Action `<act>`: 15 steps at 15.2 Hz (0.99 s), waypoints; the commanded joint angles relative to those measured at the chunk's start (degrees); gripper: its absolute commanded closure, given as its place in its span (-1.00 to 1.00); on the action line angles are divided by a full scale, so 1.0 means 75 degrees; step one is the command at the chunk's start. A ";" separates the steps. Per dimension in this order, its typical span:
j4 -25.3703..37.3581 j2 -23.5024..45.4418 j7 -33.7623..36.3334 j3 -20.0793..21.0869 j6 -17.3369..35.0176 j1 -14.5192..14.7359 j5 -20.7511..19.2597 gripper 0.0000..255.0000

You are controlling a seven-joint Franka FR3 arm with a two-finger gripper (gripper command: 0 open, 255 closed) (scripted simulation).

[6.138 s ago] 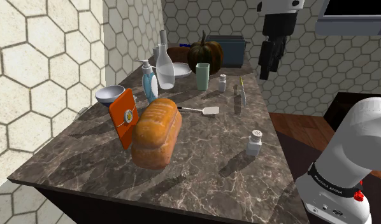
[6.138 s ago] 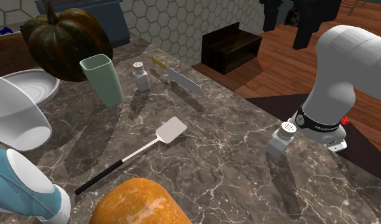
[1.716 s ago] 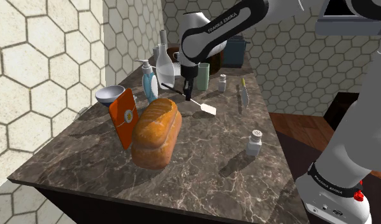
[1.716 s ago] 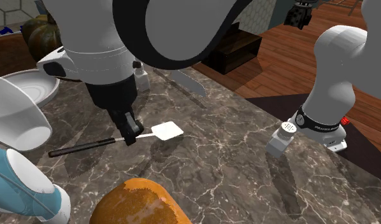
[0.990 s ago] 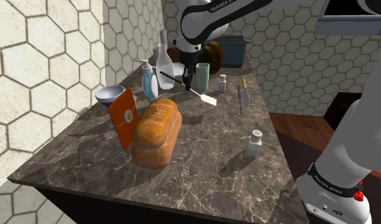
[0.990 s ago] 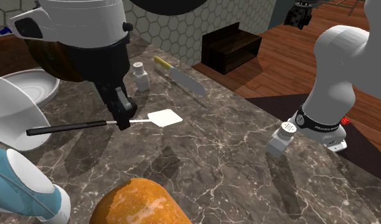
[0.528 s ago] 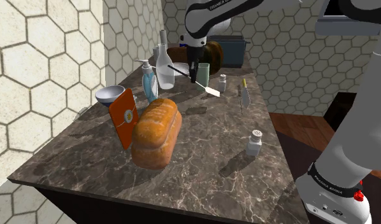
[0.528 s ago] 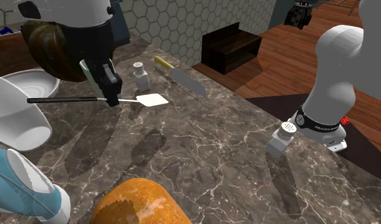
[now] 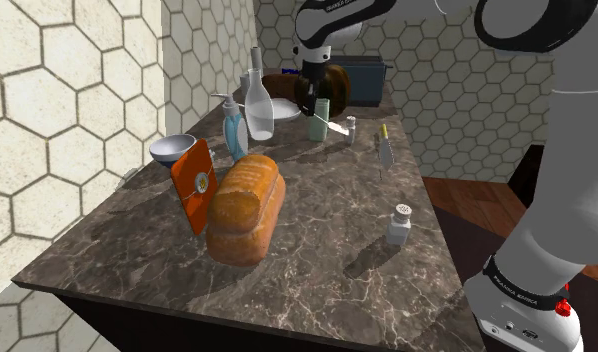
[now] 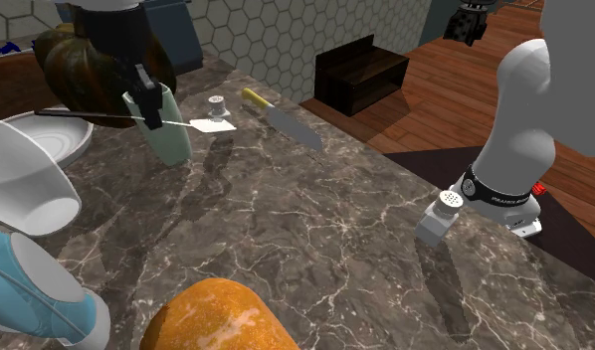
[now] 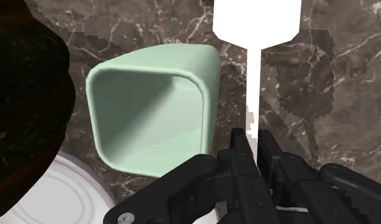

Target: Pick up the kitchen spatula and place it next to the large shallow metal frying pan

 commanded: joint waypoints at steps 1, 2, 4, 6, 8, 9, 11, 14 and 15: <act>0.0532 0.0386 -0.0297 -0.0087 -0.0180 -0.0212 0.0051 1.00; 0.0859 0.0601 -0.0425 -0.0122 -0.0298 -0.0311 0.0078 1.00; 0.1581 0.1068 -0.0668 -0.0179 -0.0567 -0.0516 0.0130 1.00; 0.2421 0.1597 -0.0895 -0.0225 -0.0889 -0.0727 0.0183 1.00; 0.3175 0.2124 -0.1080 -0.0253 -0.1127 -0.0916 0.0228 1.00; 0.3065 0.2120 -0.1086 -0.0251 -0.1022 -0.0914 0.0229 1.00; 0.2859 0.2120 -0.1100 -0.0255 -0.0816 -0.0905 0.0236 1.00; 0.2579 0.2137 -0.1118 -0.0255 -0.0520 -0.0897 0.0243 1.00; 0.2493 0.2147 -0.1124 -0.0253 -0.0424 -0.0896 0.0245 1.00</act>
